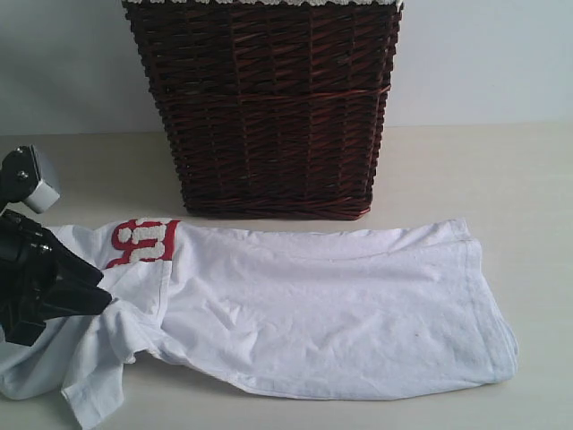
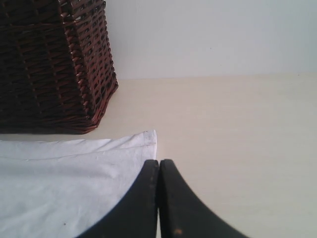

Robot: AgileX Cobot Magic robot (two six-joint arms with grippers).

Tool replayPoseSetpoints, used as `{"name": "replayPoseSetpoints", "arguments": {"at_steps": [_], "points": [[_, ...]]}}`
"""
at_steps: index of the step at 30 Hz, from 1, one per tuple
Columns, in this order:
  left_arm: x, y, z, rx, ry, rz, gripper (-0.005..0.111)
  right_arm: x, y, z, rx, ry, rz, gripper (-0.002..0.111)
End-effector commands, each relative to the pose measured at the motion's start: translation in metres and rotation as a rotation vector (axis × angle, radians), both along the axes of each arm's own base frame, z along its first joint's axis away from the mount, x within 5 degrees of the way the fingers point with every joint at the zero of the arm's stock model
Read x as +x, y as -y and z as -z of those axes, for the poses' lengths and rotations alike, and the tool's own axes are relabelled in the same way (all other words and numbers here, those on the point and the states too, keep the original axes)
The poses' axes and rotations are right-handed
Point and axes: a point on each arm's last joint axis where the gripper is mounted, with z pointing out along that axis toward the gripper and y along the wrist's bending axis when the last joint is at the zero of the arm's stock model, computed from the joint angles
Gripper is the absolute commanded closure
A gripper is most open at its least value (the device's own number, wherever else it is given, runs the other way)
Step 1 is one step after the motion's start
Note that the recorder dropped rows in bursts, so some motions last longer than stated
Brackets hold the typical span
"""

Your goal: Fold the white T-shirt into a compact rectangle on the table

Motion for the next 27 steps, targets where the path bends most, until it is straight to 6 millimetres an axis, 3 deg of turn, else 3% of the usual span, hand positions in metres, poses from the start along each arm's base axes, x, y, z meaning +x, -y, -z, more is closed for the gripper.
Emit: {"name": "replayPoseSetpoints", "arguments": {"at_steps": [1,6,12,18,27], "points": [[-0.017,0.002,0.000,-0.033,-0.227,0.017,0.050,0.000,0.000,0.001,-0.006,0.008,0.000,0.108],[-0.036,0.002,0.006,-0.027,-0.332,0.119,0.050,0.000,0.000,0.001,-0.006,0.008,0.000,0.108],[-0.024,-0.013,0.029,0.186,-0.010,0.073,0.050,0.000,0.000,0.001,-0.005,0.006,0.000,0.108],[-0.022,-0.017,0.035,0.261,0.086,0.130,0.053,0.000,0.000,0.001,-0.005,0.006,0.000,0.108],[-0.022,-0.013,0.036,0.195,0.059,0.096,0.073,0.000,0.000,0.001,-0.001,0.006,-0.001,0.108]]}}
